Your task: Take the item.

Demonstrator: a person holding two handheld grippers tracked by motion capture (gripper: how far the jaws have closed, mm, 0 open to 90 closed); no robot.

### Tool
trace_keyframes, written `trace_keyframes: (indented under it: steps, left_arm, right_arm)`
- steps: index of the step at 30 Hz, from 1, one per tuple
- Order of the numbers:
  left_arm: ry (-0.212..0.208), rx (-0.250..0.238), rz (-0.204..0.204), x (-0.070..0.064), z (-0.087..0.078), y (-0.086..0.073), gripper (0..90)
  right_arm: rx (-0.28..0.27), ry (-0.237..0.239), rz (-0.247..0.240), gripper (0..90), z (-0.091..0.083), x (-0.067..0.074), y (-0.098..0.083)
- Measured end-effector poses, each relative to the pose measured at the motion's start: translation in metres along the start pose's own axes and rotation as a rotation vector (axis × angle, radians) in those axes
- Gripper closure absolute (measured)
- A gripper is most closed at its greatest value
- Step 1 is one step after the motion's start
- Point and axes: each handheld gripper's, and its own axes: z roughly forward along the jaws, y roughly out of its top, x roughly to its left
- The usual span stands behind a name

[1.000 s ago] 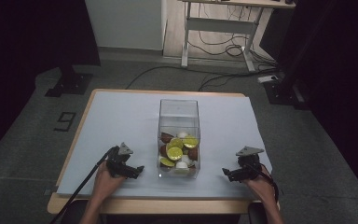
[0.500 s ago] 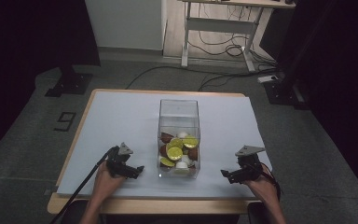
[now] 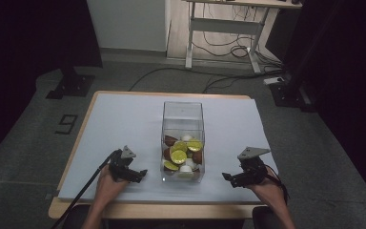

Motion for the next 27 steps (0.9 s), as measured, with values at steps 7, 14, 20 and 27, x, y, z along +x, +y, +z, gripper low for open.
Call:
trace_keyframes:
  steps: [7,14,20,27]
  left_arm:
    - [0.0,0.0,0.0,0.0,0.0,0.0,0.0]
    - [0.0,0.0,0.0,0.0,0.0,0.0,0.0]
    - [0.0,0.0,0.0,0.0,0.0,0.0,0.0]
    - [0.0,0.0,0.0,0.0,0.0,0.0,0.0]
  right_arm:
    - [-0.012,0.032,-0.011,8.5,0.0,0.004,0.015]
    - [-0.015,0.063,-0.035,8.8,0.002,0.007,0.03]
    - [-0.023,0.094,-0.064,8.5,0.006,0.01,0.043]
    - [-0.025,0.116,-0.072,8.6,0.013,0.012,0.054]
